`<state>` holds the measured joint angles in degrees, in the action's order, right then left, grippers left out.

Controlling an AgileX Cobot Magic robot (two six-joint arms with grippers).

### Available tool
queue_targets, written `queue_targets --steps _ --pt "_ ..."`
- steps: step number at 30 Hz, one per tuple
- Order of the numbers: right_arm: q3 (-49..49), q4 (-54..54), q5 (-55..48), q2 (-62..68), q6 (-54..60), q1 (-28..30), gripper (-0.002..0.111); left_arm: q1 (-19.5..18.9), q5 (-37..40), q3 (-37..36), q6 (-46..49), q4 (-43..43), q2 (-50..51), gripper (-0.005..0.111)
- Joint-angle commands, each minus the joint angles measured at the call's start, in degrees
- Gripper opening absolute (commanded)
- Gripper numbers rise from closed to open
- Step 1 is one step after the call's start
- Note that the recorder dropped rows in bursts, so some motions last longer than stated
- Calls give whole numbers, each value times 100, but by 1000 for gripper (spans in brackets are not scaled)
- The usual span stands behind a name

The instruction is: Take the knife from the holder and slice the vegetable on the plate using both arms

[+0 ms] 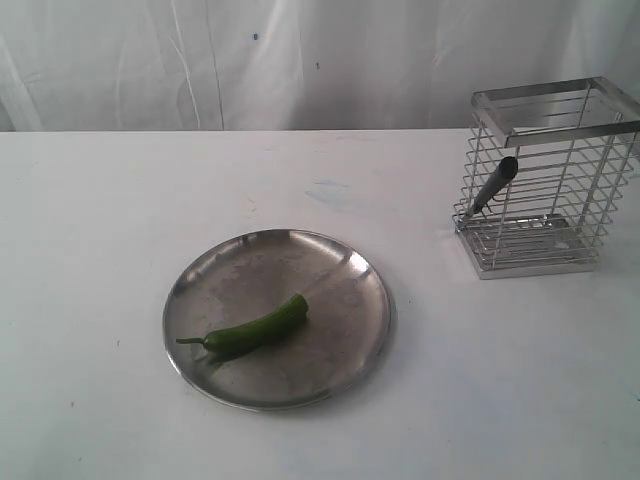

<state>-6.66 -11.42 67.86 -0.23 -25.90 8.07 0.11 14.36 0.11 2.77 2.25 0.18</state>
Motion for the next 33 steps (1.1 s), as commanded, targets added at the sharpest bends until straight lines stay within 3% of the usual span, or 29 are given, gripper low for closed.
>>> queue_targets --steps 1,3,7,8,10,13,15,23,30,33 --pt "-689 -303 -781 23 -339 45 0 -7 -22 -11 4 66 -18 0" --pt "-899 -743 -2550 23 -229 45 0 -7 -22 -11 4 66 -18 0" --pt "-1046 -1158 -7640 127 507 45 0 -7 -22 -11 4 66 -18 0" --pt "-975 -1264 -8268 310 713 45 0 -7 -22 -11 4 66 -18 0" --pt "-834 -1761 -8498 596 618 19 0 -7 -22 -11 4 66 -18 0" --pt "-821 -1454 -8217 797 -341 -7 0 -7 -22 -11 4 66 -18 0" --pt "-864 -1268 -8491 868 -254 -11 0 -7 -22 -11 4 66 -18 0" --pt "-1653 -262 -10512 1816 1274 -397 0 -7 -22 -11 4 66 -18 0" --pt "-2156 745 -11146 3941 2377 -1005 0 -7 -22 -11 4 66 -18 0" --pt "-2555 1376 -11884 4666 3001 -1235 0 -7 -22 -11 4 66 -18 0"
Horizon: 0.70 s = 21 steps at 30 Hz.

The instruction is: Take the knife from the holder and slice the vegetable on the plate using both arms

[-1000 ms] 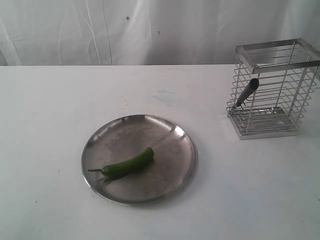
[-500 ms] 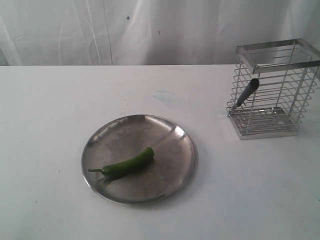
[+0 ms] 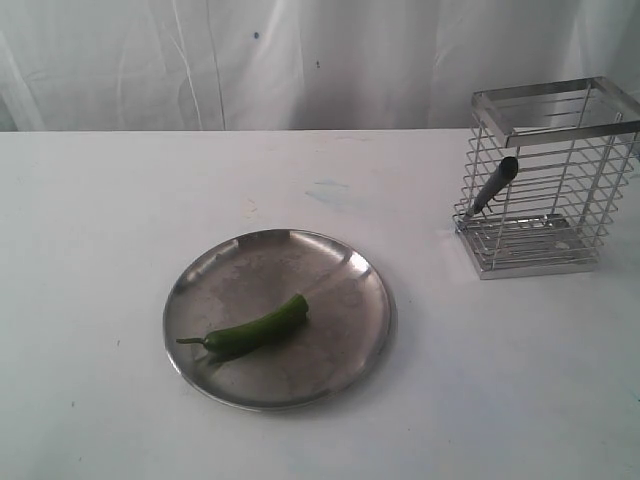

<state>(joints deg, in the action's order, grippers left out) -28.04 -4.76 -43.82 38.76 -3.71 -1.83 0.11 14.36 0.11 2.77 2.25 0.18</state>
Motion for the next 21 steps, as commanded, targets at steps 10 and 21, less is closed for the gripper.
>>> queue_targets --steps 10,21 --pt "-1385 692 -1259 1752 796 -685 0 -7 -22 -11 4 66 -18 0" --pt "-2952 846 -1941 2529 1567 -864 0 -7 -22 -11 4 66 -18 0"
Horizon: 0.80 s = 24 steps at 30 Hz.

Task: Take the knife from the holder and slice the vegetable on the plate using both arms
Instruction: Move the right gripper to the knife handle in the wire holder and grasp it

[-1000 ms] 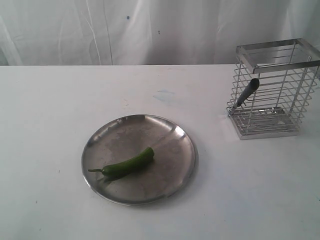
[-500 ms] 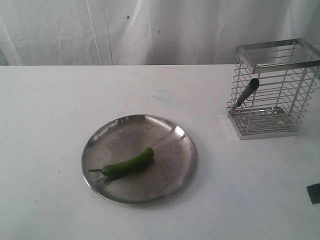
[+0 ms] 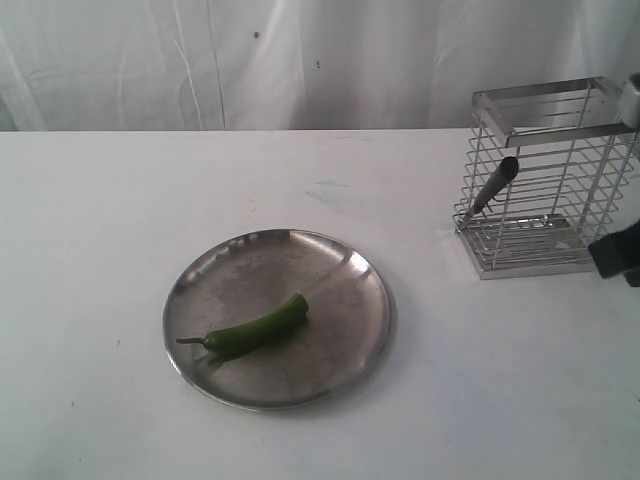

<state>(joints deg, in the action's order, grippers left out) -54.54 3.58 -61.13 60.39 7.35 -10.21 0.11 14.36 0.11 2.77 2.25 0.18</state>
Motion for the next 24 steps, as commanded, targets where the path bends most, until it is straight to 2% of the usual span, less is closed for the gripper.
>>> queue_targets --steps 1,5,11,13,16,18,24 --pt "-327 -24 -210 583 645 -25 0 -7 -22 -11 4 66 -18 0" --pt "-327 -13 -681 1179 752 -25 0 -7 -22 -11 4 66 -18 0" --pt "-327 612 541 1302 787 -25 0 -7 -22 -11 4 66 -18 0" --pt "-327 474 598 1390 903 -6 9 -7 -22 -11 4 66 -18 0" --pt "-327 382 364 1524 836 -10 41 -7 -22 -11 4 66 -18 0" --pt "-327 589 442 1474 110 -10 54 -7 -22 -11 4 66 -18 0" --pt "-425 733 1928 1404 -779 -10 54 -7 -22 -11 4 66 -18 0"
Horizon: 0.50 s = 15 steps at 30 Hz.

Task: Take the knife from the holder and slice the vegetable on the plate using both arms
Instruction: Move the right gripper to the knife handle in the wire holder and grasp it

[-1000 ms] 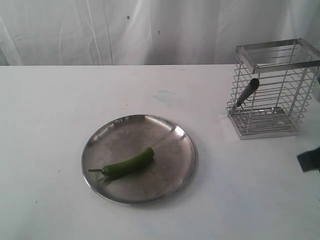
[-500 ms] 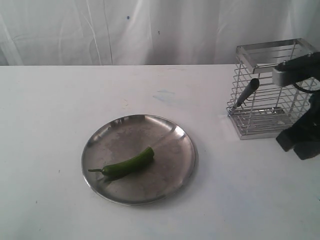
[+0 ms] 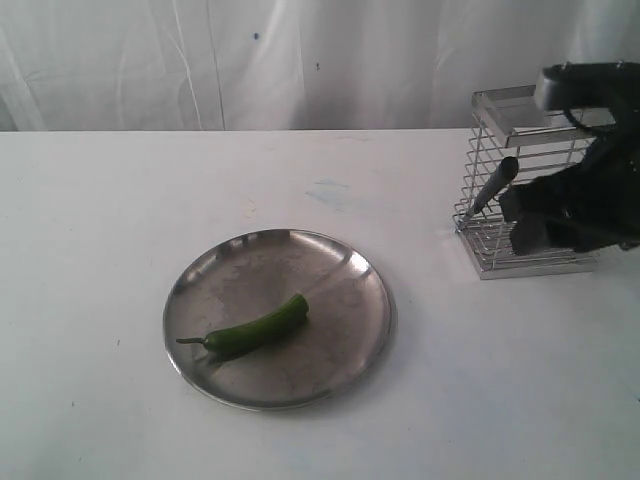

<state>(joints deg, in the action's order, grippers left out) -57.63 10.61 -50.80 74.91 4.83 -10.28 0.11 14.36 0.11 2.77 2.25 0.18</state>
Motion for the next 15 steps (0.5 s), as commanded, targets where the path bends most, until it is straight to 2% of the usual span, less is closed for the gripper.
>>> queue_targets --steps 1,5,15 --pt "-129 75 1021 -48 -483 -3 54 -7 -22 -11 4 66 -18 0" --pt "-337 263 1485 158 -483 -3 54 -7 -22 -11 4 66 -18 0" --pt "-776 231 1534 993 -483 -3 54 -7 -22 -11 4 66 -18 0"
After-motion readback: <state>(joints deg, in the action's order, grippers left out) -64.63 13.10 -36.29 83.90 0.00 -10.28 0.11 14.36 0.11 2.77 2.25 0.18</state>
